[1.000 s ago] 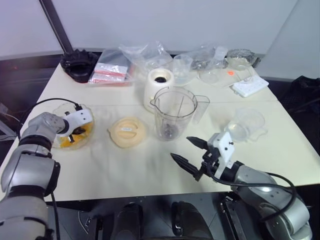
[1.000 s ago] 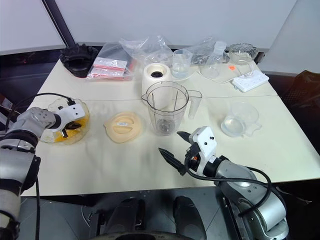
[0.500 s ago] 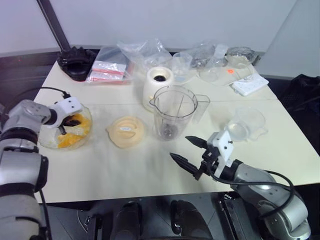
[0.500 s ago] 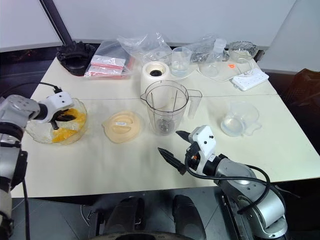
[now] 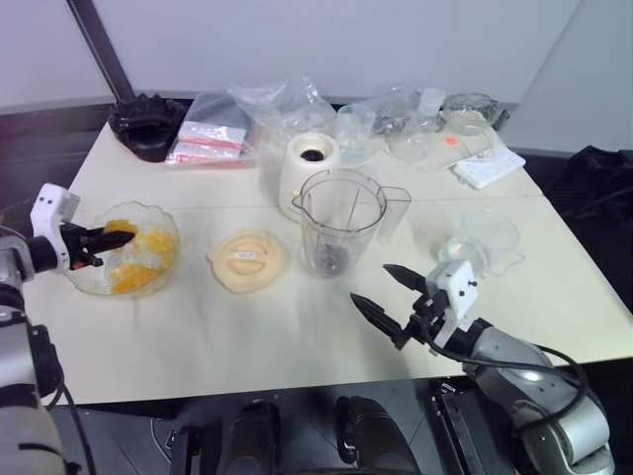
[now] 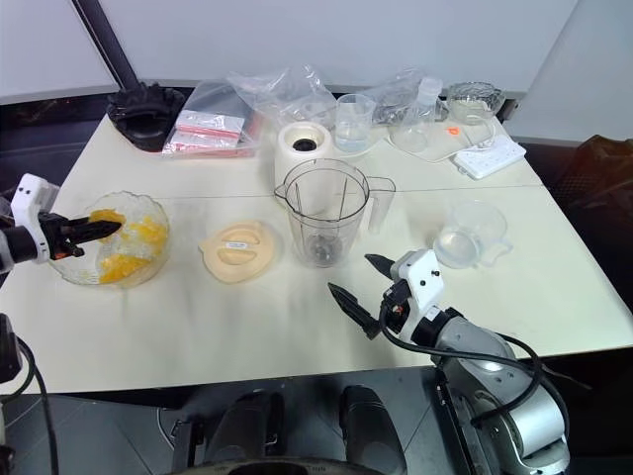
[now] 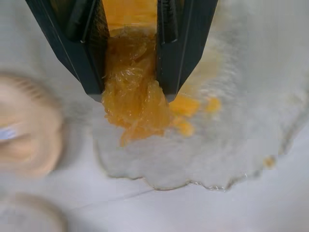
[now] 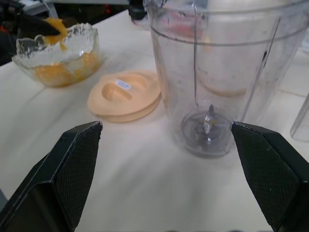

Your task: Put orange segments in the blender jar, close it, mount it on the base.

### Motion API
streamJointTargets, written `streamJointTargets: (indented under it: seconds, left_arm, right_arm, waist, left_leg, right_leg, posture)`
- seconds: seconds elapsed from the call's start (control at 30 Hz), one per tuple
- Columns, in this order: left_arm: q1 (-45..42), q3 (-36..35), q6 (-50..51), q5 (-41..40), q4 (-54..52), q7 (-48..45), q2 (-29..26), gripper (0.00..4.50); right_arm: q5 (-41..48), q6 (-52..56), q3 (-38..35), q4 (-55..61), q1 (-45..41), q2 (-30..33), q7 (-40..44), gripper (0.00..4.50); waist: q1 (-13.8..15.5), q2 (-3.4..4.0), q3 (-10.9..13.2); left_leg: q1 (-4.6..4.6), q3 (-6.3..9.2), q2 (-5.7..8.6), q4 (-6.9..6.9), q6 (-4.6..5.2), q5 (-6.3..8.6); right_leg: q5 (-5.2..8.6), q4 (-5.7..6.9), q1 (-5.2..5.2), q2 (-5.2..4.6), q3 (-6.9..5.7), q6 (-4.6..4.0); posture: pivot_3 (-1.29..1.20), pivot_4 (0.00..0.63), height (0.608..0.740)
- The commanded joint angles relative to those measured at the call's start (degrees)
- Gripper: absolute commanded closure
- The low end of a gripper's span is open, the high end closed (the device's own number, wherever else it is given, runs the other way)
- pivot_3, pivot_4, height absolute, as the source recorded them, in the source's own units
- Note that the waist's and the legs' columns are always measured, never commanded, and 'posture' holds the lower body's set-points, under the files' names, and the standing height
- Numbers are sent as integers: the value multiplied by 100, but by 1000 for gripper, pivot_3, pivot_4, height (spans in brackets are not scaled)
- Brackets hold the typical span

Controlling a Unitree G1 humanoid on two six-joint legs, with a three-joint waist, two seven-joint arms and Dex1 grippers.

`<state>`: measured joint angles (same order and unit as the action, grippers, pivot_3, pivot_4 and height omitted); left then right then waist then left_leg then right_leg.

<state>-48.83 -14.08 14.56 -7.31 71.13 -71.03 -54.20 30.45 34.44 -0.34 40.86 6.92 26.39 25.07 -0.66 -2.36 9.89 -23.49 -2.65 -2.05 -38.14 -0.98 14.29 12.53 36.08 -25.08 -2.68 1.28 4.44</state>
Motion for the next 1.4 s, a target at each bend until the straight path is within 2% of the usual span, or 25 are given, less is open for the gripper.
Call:
streamJointTargets:
  seconds: [0.03,0.3,0.5,0.6,0.7,0.9,1.03,1.17,1.4]
  left_arm:
    - [43,-315,333,-429,-454,-89,-28,3320]
    - [-237,-329,1017,-955,-1630,-312,256,3320]
    - [-655,-43,1858,-1453,-3235,-451,833,3320]
    - [-1549,-28,1990,-1654,-3313,-87,1376,3320]
    - [-2328,332,2030,-1687,-3293,-73,2187,3320]
    - [-2709,1090,1598,-1353,-2921,-273,3223,3320]
    - [-2577,1704,1182,-905,-2648,-493,3519,3320]
    - [-2444,2090,818,-531,-2472,-582,3573,3320]
    - [-2124,2576,830,-163,-2606,-705,3685,3320]
  right_arm:
    - [-36,-140,-74,98,6,-51,-59,0]
    - [240,-66,-642,399,251,-13,-187,0]
    - [630,158,-1149,947,600,73,-367,0]
    - [667,243,-1262,1056,745,91,-495,0]
    - [580,170,-1272,1071,900,75,-548,0]
    - [565,86,-1491,1055,743,112,-688,0]
    - [572,79,-1667,1178,724,164,-782,0]
    - [654,85,-1884,1252,648,197,-919,0]
    - [652,105,-1890,1199,526,210,-1026,0]
  waist:
    - [6,0,0]
    - [18,-5,-3]
    - [30,-6,-3]
    - [35,-14,-1]
    - [77,-15,0]
    - [-4,3,-5]
    - [-36,8,0]
    - [-22,14,2]
    - [27,13,3]
  left_leg:
    - [0,1,-2,0,0,0]
    - [-1,-1,-3,0,0,0]
    - [1,3,2,-1,0,0]
    - [3,7,8,-7,0,0]
    - [4,10,17,-10,1,-1]
    - [12,3,21,-6,7,3]
    - [12,12,19,-3,7,3]
    - [10,15,19,1,7,3]
    - [3,17,21,-1,7,3]
  right_leg:
    - [0,0,1,-1,0,0]
    - [0,-6,5,-6,1,0]
    - [0,-4,10,-1,1,0]
    - [0,-4,16,1,1,0]
    - [2,-6,22,1,3,3]
    - [8,-8,26,4,18,14]
    - [8,-3,20,13,16,12]
    - [9,-6,18,13,16,11]
    - [9,-16,21,5,14,11]
  posture:
    - [0,150,740]
    - [0,150,740]
    - [0,150,740]
    - [0,150,740]
    - [0,150,740]
    - [0,150,740]
    - [0,150,740]
    - [0,150,740]
    - [0,150,740]
